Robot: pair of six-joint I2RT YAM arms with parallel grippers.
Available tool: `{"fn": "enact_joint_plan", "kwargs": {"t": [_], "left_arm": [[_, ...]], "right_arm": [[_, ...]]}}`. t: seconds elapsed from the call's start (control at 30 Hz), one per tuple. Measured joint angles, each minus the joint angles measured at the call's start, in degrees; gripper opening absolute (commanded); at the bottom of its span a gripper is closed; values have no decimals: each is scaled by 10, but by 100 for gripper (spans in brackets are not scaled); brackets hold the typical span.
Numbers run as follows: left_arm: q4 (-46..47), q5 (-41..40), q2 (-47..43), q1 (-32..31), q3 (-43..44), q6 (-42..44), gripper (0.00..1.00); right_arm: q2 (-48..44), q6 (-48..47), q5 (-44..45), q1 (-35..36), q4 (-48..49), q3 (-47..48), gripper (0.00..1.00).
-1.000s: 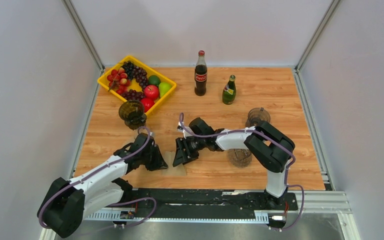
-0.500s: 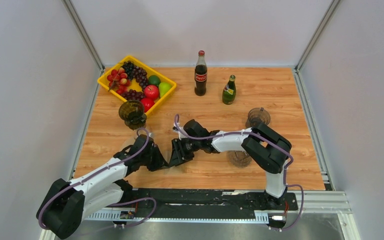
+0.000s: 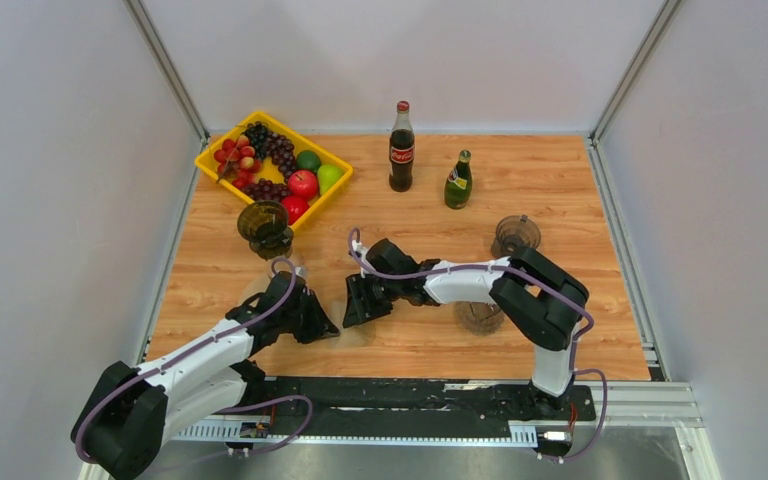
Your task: Place the coffee filter in the dripper
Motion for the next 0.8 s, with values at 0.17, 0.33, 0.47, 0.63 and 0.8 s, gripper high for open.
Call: {"fn": "enact_joint_plan", "kwargs": {"t": [0.17, 0.33, 0.47, 0.63, 0.8], "left_arm": [[-1, 0, -1, 0, 0, 0, 17], [-1, -1, -1, 0, 0, 0, 17], [-1, -1, -1, 0, 0, -1, 17], [-1, 0, -1, 0, 0, -2, 17], [-1, 0, -1, 0, 0, -2, 18]], "right_arm": [[-18, -26, 23, 0, -26, 6, 50], [-19, -48, 19, 1, -44, 6, 47], [-19, -57, 14, 6, -48, 6, 37], [-19, -64, 17, 10, -58, 6, 32], [-19, -68, 41, 10, -70, 6, 32]]}}
